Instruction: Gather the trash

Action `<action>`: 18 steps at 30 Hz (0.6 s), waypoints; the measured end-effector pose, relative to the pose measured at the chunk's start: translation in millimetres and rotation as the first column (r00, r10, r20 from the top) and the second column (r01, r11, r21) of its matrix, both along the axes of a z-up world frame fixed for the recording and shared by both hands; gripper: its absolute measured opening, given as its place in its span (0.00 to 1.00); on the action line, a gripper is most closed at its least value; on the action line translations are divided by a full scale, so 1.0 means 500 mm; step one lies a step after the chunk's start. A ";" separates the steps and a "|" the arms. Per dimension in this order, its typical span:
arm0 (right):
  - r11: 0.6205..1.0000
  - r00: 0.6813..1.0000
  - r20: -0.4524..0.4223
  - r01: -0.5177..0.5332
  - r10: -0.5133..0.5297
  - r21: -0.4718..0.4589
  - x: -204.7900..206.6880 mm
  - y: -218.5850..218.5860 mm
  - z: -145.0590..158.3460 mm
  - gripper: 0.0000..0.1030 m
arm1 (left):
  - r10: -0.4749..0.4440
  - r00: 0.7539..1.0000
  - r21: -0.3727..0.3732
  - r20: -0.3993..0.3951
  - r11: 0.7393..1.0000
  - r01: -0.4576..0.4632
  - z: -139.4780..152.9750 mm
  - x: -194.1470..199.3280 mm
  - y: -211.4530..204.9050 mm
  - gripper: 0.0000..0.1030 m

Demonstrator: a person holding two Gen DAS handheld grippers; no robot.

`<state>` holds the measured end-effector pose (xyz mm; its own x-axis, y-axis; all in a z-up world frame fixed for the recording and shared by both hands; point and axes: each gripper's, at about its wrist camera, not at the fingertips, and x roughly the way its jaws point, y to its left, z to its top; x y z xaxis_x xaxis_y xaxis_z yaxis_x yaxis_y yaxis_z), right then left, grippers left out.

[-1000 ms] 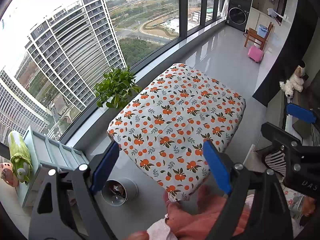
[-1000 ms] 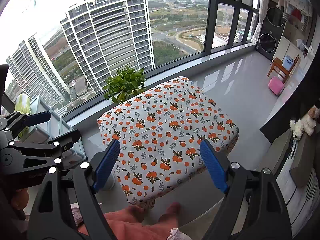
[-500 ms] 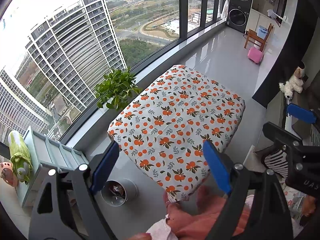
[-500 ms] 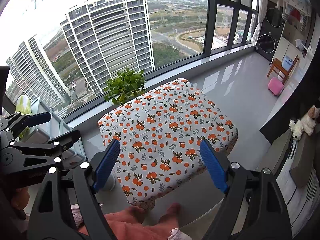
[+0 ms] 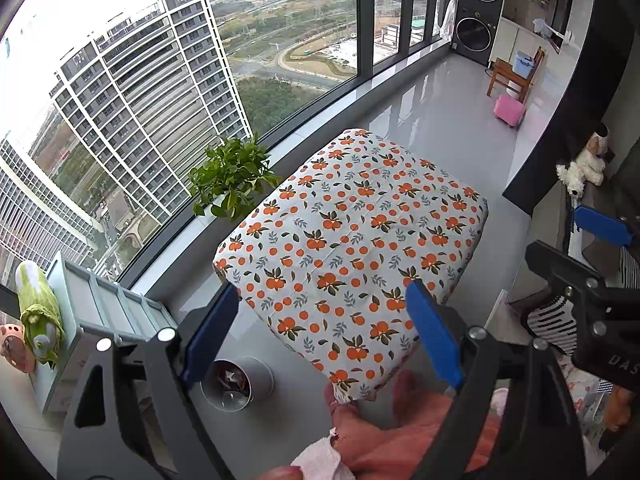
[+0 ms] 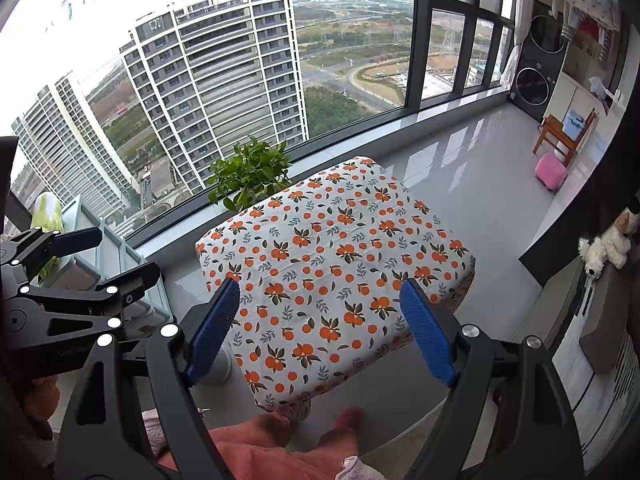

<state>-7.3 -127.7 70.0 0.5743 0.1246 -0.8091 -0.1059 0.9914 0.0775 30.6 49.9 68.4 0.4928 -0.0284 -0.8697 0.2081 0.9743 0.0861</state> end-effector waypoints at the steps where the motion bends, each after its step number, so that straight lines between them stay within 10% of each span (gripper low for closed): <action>1: 1.000 1.000 0.000 0.001 -0.001 0.000 -0.001 0.000 0.000 0.77 | 0.000 1.000 -0.001 -0.001 1.000 0.000 0.001 0.001 -0.002 0.83; 18: 1.000 1.000 0.000 0.010 -0.010 -0.001 -0.010 -0.003 0.004 0.77 | -0.003 1.000 -0.001 0.000 1.000 0.003 0.002 -0.006 -0.008 0.83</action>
